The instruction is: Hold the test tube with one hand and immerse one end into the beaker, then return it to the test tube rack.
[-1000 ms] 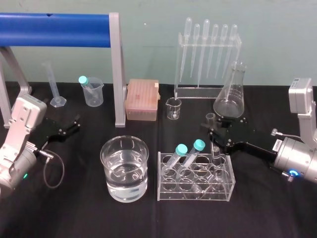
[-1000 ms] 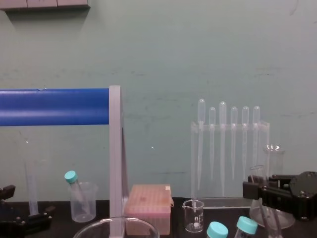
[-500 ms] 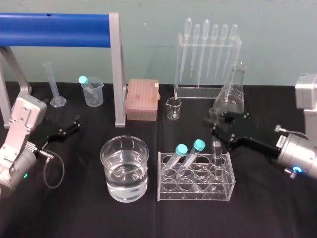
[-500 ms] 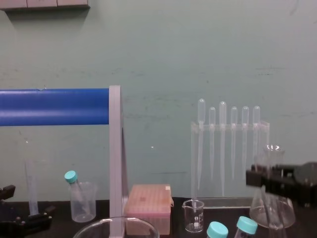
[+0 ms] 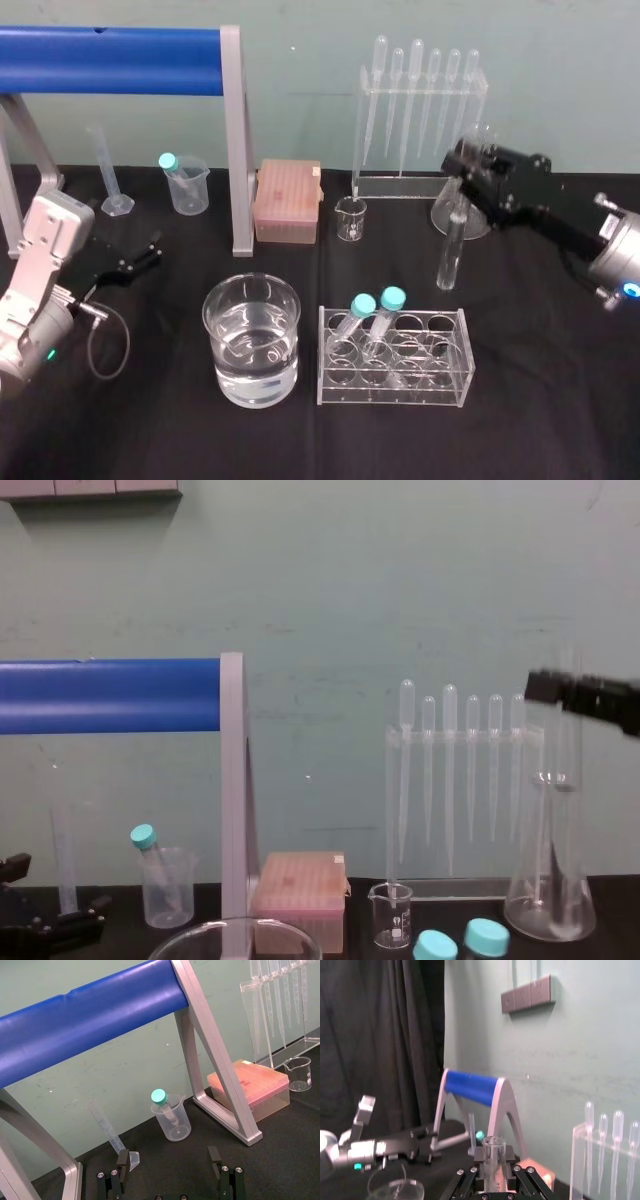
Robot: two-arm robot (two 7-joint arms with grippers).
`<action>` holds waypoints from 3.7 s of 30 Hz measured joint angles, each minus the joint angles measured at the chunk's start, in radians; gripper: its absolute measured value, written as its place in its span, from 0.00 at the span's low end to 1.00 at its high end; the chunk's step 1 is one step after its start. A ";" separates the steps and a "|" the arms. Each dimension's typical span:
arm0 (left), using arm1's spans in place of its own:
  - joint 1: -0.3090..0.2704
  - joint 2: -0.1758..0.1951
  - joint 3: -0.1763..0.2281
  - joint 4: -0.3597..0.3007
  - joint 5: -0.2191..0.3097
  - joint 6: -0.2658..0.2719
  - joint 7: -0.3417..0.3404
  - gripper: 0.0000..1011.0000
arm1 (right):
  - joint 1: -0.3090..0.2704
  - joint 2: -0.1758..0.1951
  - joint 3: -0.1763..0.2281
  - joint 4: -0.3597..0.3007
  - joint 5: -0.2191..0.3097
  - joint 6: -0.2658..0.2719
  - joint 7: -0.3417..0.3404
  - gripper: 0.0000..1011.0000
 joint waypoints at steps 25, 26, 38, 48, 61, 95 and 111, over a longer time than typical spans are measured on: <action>0.000 0.000 0.000 0.000 0.000 0.000 0.000 0.99 | 0.096 -0.063 -0.050 0.092 0.005 -0.052 0.046 0.23; 0.000 0.000 0.000 0.000 0.000 0.000 0.000 0.99 | 0.096 -0.063 -0.050 0.092 0.005 -0.052 0.046 0.23; 0.000 0.000 0.000 0.000 0.000 0.000 0.000 0.99 | 0.094 -0.061 -0.047 0.087 0.006 -0.050 0.046 0.23; 0.000 0.000 0.000 0.000 0.000 0.000 0.000 0.99 | 0.093 -0.060 -0.046 0.086 0.007 -0.049 0.045 0.23; 0.000 0.000 0.000 0.000 0.000 0.000 0.000 0.99 | 0.092 -0.060 -0.046 0.085 0.008 -0.048 0.045 0.23; 0.000 0.000 0.000 0.000 0.000 0.000 0.000 0.99 | 0.311 -0.184 -0.205 0.215 0.025 -0.053 0.271 0.22; 0.000 0.000 0.000 0.000 0.000 0.000 0.000 0.99 | 0.398 -0.271 -0.355 0.296 0.046 -0.022 0.415 0.23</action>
